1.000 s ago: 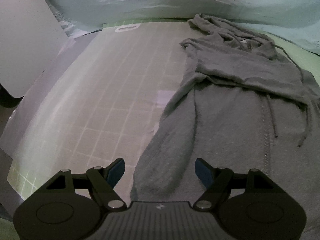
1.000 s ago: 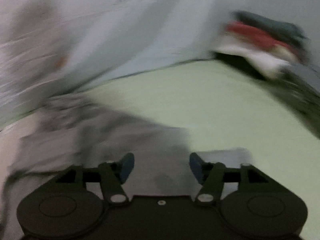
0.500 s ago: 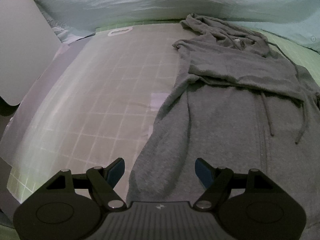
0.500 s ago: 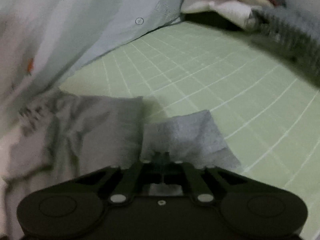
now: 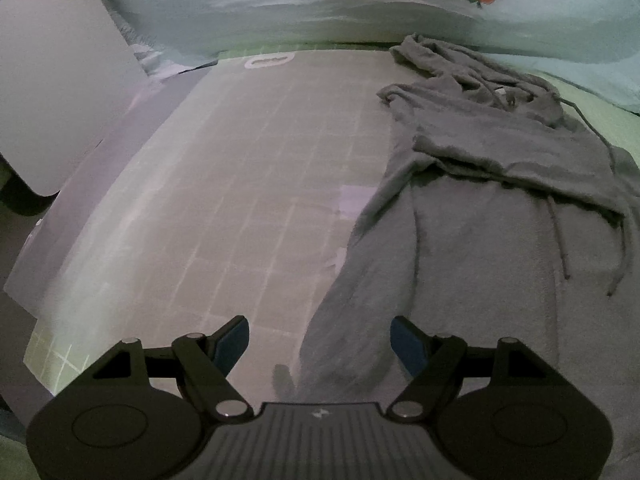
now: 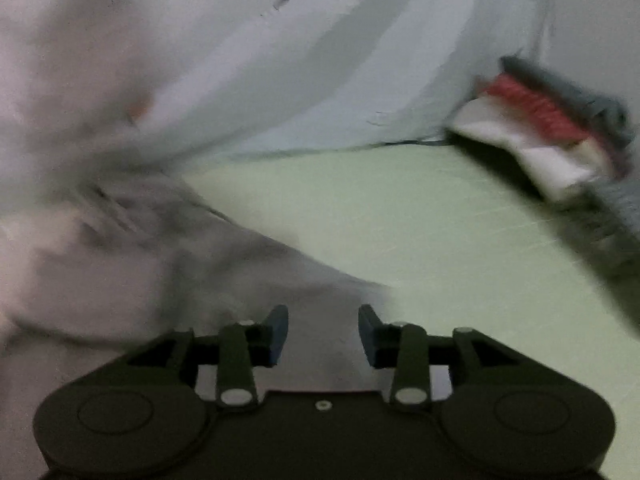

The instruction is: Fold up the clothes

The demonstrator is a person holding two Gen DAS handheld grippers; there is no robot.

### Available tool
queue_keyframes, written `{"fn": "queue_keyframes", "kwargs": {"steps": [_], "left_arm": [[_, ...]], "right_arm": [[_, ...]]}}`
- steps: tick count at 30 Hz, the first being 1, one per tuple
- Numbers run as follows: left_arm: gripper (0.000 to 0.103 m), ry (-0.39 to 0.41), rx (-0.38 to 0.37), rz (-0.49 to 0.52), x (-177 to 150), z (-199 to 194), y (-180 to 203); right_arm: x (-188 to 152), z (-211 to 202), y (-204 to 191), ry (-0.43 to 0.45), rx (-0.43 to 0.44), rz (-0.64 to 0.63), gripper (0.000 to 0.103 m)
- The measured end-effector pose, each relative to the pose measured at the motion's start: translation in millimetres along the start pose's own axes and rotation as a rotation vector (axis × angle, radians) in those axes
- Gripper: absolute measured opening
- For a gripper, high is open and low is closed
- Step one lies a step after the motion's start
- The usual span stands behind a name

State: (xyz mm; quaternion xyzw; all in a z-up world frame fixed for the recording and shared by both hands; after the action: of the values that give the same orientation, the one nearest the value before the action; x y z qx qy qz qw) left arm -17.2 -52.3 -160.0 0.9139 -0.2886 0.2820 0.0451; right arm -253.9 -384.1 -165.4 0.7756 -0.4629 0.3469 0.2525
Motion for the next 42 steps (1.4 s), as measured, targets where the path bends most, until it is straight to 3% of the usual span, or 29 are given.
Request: {"fn": "queue_keyframes", "kwargs": {"steps": [4, 6, 16, 19, 20, 21, 22, 24, 25, 27, 31, 33, 36, 38, 40, 42], "left_arm": [[0.079, -0.007, 0.002, -0.007, -2, 1, -1], [0.079, -0.008, -0.002, 0.001, -2, 0, 1], [0.079, -0.002, -0.014, 0.026, 1, 4, 10], [0.079, -0.004, -0.015, 0.023, 2, 5, 8], [0.079, -0.004, -0.015, 0.021, 3, 6, 8], [0.079, -0.004, -0.015, 0.020, 3, 6, 8], [0.079, -0.003, -0.016, 0.019, 4, 6, 8], [0.079, -0.001, -0.018, 0.016, 5, 7, 7], [0.079, 0.000, -0.020, 0.016, 5, 7, 6], [0.079, 0.002, -0.023, 0.017, 6, 8, 6], [0.079, 0.004, -0.026, 0.021, 8, 10, 5], [0.079, 0.001, -0.027, 0.021, 9, 11, 5], [0.079, -0.003, -0.033, 0.023, 11, 13, 8], [0.079, 0.000, -0.035, 0.030, 13, 14, 11], [0.079, 0.009, -0.041, 0.040, 15, 13, 14], [0.079, 0.012, -0.050, 0.042, 17, 14, 17]], "right_arm": [[-21, 16, 39, -0.102, -0.083, 0.152, 0.040], [-30, 26, 42, -0.152, -0.086, 0.141, 0.042], [-34, 28, 44, -0.152, -0.017, 0.228, 0.073], [-35, 33, 38, -0.150, -0.032, 0.167, 0.076], [-35, 34, 35, -0.146, -0.035, 0.133, 0.075], [-35, 34, 33, -0.140, -0.039, 0.105, 0.062], [-34, 34, 32, -0.130, -0.045, 0.090, 0.038], [-31, 33, 36, -0.133, -0.041, 0.095, 0.013], [-28, 33, 39, -0.137, -0.016, 0.128, 0.008], [-23, 29, 46, -0.132, 0.016, 0.209, 0.007], [0, 1, 36, -0.036, 0.132, 0.314, 0.007], [17, -16, 14, 0.020, 0.263, 0.306, 0.007], [31, -40, -32, 0.051, 0.530, 0.233, 0.008], [34, -54, -60, 0.055, 0.672, 0.187, 0.016], [34, -63, -69, 0.074, 0.670, 0.148, 0.061], [31, -60, -56, 0.088, 0.557, 0.143, 0.077]]}}
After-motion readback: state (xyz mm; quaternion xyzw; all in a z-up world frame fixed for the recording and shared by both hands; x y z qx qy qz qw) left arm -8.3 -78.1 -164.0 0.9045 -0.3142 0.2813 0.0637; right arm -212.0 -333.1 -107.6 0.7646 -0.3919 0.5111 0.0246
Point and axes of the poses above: each gripper's, at about its wrist camera, not at the fingertips, and z roughly the way its jaws point, y to its right, x to its top, the point moved 1 cm from there along z, roughly the way its jaws point, and after that the axes turned 5 degrees about -x, right-handed, at the moved point
